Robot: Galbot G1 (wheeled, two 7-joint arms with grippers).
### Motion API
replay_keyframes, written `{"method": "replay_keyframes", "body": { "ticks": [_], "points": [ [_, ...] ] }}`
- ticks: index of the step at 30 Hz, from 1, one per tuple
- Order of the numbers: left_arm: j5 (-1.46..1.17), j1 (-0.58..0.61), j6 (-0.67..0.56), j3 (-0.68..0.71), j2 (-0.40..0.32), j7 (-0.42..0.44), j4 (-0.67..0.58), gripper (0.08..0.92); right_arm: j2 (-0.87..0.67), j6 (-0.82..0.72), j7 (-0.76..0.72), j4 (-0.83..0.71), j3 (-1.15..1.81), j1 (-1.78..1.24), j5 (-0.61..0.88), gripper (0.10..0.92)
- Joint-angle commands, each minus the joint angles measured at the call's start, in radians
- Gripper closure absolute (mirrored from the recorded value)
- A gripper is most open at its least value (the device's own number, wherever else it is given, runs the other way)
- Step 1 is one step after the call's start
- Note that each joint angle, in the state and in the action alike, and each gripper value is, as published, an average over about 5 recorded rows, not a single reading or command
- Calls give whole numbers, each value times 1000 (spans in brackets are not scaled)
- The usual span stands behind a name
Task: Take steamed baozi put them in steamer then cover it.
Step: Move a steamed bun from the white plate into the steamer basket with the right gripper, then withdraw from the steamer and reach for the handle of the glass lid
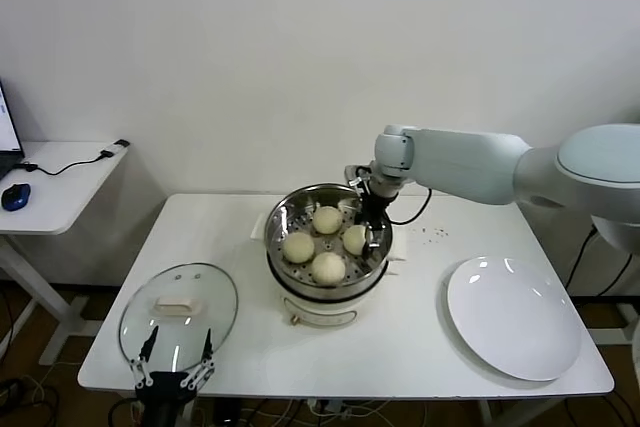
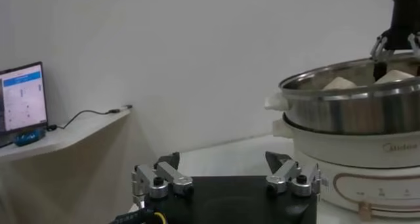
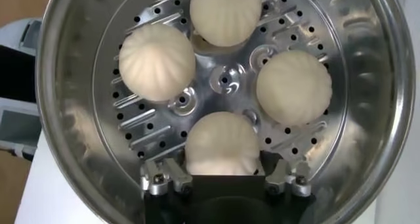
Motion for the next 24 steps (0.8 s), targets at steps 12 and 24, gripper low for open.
{"method": "replay_keyframes", "body": {
  "ticks": [12, 24],
  "points": [
    [59, -20, -5, 19, -9, -7, 11, 177, -191, 75, -42, 60, 133, 94, 60, 203],
    [61, -40, 2, 4, -2, -4, 19, 177, -610, 396, 294, 295, 347, -69, 241, 203]
  ]
}}
